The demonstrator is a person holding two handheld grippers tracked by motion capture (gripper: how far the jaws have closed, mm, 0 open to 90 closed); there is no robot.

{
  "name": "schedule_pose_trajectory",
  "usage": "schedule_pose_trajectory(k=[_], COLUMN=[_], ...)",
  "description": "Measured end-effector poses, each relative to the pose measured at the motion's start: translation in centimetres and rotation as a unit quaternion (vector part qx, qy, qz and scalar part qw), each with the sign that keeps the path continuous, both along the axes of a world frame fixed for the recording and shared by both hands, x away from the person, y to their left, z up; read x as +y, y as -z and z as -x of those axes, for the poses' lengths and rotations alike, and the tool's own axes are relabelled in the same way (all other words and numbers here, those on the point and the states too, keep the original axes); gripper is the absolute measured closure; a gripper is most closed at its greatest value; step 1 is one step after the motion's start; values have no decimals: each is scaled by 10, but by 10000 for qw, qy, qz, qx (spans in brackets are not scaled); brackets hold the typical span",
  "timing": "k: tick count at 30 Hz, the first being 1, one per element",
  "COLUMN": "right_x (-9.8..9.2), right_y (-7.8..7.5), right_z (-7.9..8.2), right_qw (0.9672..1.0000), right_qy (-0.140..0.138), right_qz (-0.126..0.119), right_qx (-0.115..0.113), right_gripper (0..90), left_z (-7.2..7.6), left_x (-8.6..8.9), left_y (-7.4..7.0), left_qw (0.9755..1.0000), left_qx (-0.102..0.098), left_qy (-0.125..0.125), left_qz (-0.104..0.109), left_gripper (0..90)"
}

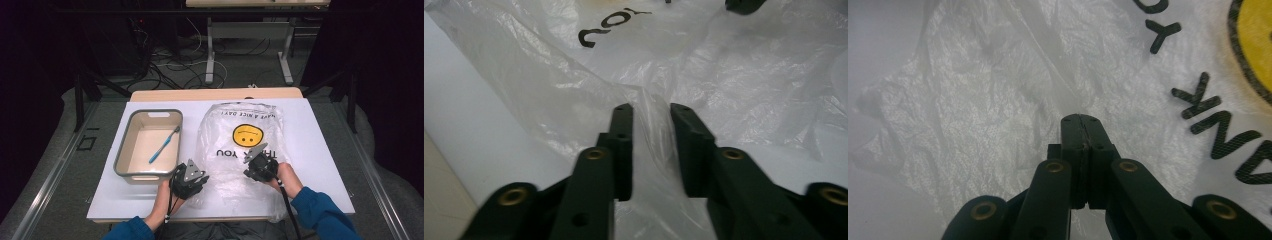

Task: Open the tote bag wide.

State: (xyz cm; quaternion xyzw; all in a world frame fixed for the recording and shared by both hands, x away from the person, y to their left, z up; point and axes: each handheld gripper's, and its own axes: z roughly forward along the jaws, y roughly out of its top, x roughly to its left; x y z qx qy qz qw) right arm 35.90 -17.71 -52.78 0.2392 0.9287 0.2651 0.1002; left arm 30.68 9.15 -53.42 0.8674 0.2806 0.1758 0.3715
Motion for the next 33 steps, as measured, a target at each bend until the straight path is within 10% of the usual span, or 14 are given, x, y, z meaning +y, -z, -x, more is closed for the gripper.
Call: schedule_pose_trajectory(k=[7, 19, 23, 28, 33], right_x=[-12, -17, -21, -26, -21], right_y=[-24, -27, -28, -27, -20], right_z=[4, 1, -2, -5, -5], right_qw=[9985, 9961, 9949, 9955, 9981], right_qy=[334, 612, 711, 715, 577], right_qz=[-329, -370, -374, -355, -164], right_qx=[-288, -518, -607, -510, -164], right_gripper=[900, 900, 900, 900, 894], left_z=[11, 25, 20, 14, 8], left_x=[3, -17, -19, -16, -7], left_y=[-15, -6, 8, 13, 10], left_qw=[10000, 9990, 9964, 9973, 9991], left_qx=[-26, 276, 442, 444, 336], left_qy=[-48, 240, 367, 341, 168], left_qz=[13, -253, -626, -466, -209], left_gripper=[302, 168, 348, 707, 867])
